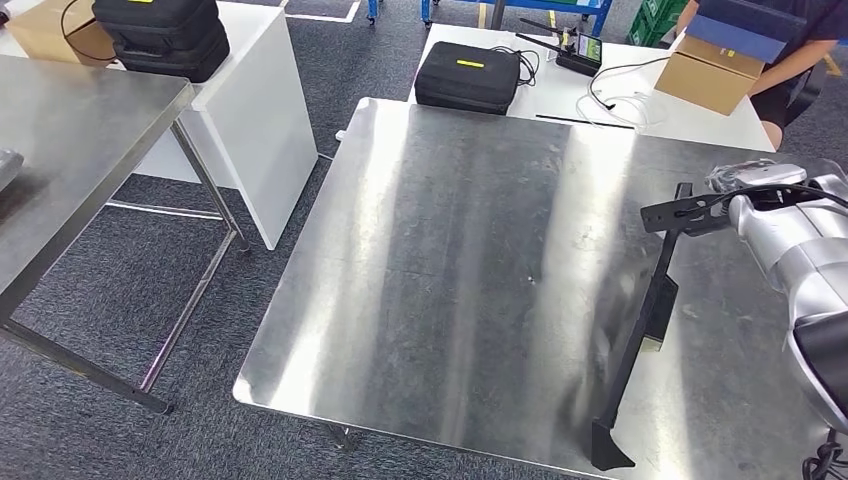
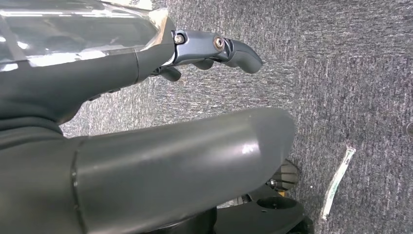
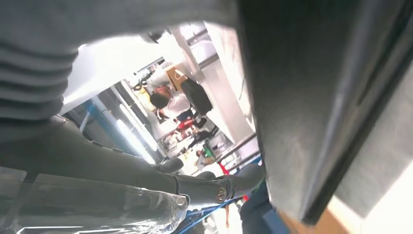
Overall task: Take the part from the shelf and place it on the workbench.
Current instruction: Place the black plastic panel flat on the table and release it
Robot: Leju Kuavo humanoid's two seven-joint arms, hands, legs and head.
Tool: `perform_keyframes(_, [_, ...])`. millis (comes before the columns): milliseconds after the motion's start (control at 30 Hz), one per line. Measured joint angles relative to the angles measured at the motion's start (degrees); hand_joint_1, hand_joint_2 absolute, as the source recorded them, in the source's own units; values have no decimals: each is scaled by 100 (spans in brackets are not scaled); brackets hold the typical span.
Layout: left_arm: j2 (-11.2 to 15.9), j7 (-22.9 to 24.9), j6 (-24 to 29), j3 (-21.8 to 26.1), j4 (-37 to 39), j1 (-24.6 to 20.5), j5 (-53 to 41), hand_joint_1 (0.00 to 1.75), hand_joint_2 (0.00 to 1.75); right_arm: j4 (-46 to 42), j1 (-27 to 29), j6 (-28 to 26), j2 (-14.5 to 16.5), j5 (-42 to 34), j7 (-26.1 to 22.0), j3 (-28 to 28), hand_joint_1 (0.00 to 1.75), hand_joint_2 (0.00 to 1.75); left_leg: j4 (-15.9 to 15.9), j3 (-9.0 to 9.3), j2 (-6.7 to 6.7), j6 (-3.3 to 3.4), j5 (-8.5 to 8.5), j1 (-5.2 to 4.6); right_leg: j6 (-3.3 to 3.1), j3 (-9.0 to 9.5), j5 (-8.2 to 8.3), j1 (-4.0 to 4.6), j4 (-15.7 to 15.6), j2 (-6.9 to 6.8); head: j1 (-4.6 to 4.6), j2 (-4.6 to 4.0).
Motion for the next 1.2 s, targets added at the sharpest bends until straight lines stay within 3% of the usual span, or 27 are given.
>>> perform_keyframes(467, [13,-1,-4,-67,0,-4,-28,0,0,-3,48,-353,-132,-43,135,-251,0,175,0,0,-1,0,0,0,0,1,0,0,0,0,0,1])
perform_keyframes(567, [15,8,-10,-81,0,-5,-43,0,0,-24,30,-832,-181,178,580,-252,0,175,0,-1,-3,0,0,0,0,1,0,0,0,-2,1,1])
perform_keyframes(700, [20,10,5,-82,0,-5,-37,0,0,-139,-112,-2023,-242,410,1180,-254,0,175,0,-1,2,0,0,-1,1,1,1,-1,0,1,0,1])
perform_keyframes(800, [24,-3,34,-80,0,-3,3,0,0,-297,-401,-3151,-257,181,1284,-391,0,175,0,-1,4,0,0,0,1,0,1,0,1,3,0,1])
perform_keyframes(867, [26,-23,55,-78,0,-2,36,0,0,-392,-665,-3565,-222,-91,1200,-619,0,175,0,-1,1,0,0,2,1,0,1,0,1,1,0,1])
perform_keyframes(1100, [26,-43,67,-76,0,0,74,0,0,-557,-1126,-3755,-85,-299,1113,-1127,0,175,-1,0,-3,0,1,7,0,4,0,2,1,-2,0,1])
perform_keyframes(1200, [34,-74,76,-56,0,10,130,0,0,-566,-1384,-3602,-17,-353,1088,-1343,0,175,0,-1,-1,0,1,-2,1,1,1,-2,2,-2,-1,0])
